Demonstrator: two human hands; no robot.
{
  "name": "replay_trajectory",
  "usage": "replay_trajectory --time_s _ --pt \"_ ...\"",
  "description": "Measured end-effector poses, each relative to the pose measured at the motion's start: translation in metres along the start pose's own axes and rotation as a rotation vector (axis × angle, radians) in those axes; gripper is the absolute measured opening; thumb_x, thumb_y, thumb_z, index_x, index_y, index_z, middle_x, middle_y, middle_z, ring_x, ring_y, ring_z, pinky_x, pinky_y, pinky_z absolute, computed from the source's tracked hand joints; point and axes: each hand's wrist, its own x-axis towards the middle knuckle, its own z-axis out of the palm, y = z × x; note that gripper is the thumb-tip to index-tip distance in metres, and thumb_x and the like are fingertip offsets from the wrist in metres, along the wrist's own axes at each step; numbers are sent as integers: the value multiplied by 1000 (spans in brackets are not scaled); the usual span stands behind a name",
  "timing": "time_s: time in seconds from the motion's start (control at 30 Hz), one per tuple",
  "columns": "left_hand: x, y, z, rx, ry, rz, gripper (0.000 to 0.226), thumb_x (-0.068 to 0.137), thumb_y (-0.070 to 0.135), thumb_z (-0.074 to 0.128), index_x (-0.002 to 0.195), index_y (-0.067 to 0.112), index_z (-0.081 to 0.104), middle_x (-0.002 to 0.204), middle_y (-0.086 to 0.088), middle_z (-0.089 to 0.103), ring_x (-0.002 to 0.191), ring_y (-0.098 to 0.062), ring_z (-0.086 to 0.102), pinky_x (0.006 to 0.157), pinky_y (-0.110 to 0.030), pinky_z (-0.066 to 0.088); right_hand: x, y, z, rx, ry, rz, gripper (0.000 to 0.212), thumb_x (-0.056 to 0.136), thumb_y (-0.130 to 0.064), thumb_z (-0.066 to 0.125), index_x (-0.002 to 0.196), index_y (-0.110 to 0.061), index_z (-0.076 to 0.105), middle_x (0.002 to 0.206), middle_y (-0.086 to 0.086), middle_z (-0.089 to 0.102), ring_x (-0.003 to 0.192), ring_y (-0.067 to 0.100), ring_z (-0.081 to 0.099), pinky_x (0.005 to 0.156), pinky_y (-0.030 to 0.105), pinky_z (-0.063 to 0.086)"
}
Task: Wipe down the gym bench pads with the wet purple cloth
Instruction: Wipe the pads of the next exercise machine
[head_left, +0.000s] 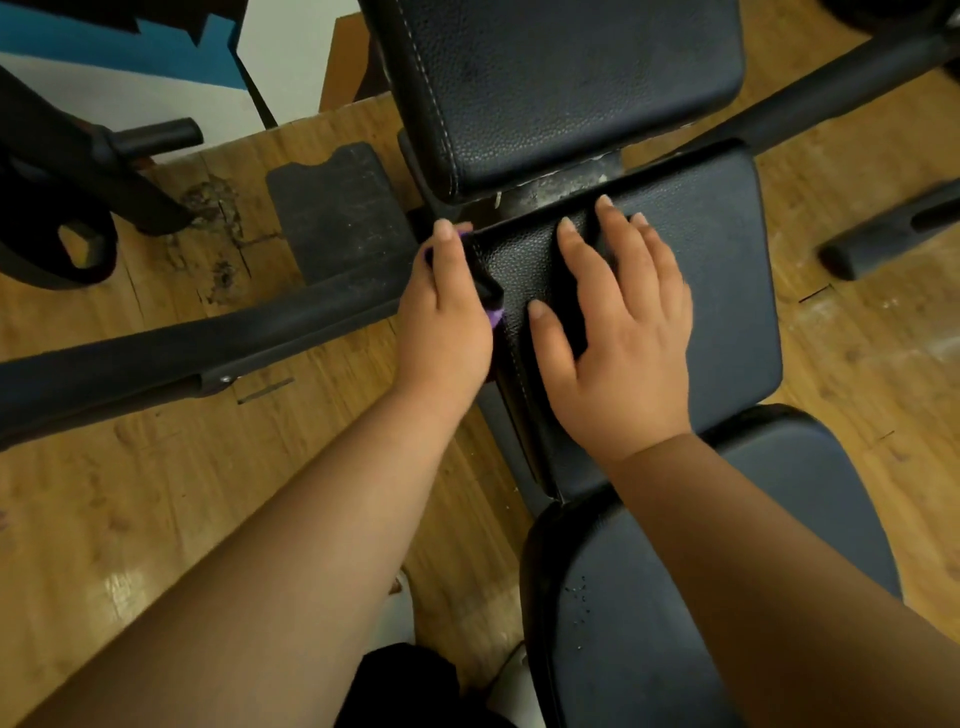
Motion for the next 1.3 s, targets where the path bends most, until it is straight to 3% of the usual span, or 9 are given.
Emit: replay_trajectory --time_s 0.07,0.13,0.3,0.6,0.7,0.9,1.07,1.2,1.3 --pt "-10 -7 3 -69 17 -58 38 103 45 26 126 28 51 121 4 59 104 -9 60 75 -17 53 8 0 -1 -33 13 -52 50 94 -39 50 135 -11 54 145 12 46 138 31 36 114 43 23" --pt "-19 -11 3 -46 35 -61 43 102 46 27 132 25 48 124 4 58 110 -12 58 86 -24 53 11 0 3 3 -8 -72 51 95 -38 47 138 -10 50 147 13 44 140 31 33 115 43 23" --pt "1 -1 3 -156 41 -106 31 104 42 29 105 28 57 97 14 61 91 1 61 72 -11 50 7 3 9 52 -1 -72 50 96 -32 43 141 -9 46 150 13 40 143 29 28 118 43 22" --pt "-3 -3 10 -156 113 -36 36 105 37 27 113 22 59 104 5 62 95 -8 62 65 -10 48 7 4 12 56 6 -73 52 95 -31 42 142 -10 45 151 13 39 144 30 27 117 44 22" --pt "-12 -9 12 -158 98 -27 31 105 38 27 114 26 54 104 12 61 89 3 61 62 -11 47 6 4 11 59 4 -71 52 95 -32 41 142 -10 44 151 12 39 144 30 27 117 45 23" --pt "-41 -25 17 91 153 247 54 99 37 26 147 11 34 145 -1 45 127 4 39 106 -12 32 7 5 12 72 18 -81 51 96 -31 37 141 -9 45 150 13 40 143 30 28 117 43 23" --pt "-10 -11 14 159 161 332 50 103 32 25 148 10 32 150 -2 39 132 4 32 101 1 23 8 8 12 117 4 -86 49 100 -27 28 142 -10 45 151 12 39 144 28 26 119 39 17" --pt "-45 -30 15 284 96 378 60 102 37 24 153 7 15 160 -8 18 144 -4 14 116 -14 15 8 9 11 136 2 -83 49 100 -26 28 142 -9 45 151 12 40 144 28 27 119 42 18" --pt "-46 -35 12 361 80 426 60 103 33 25 153 4 11 161 -12 12 143 -2 7 113 -7 5 8 9 11 155 8 -83 49 99 -25 28 142 -9 46 150 12 40 144 27 28 119 42 19"
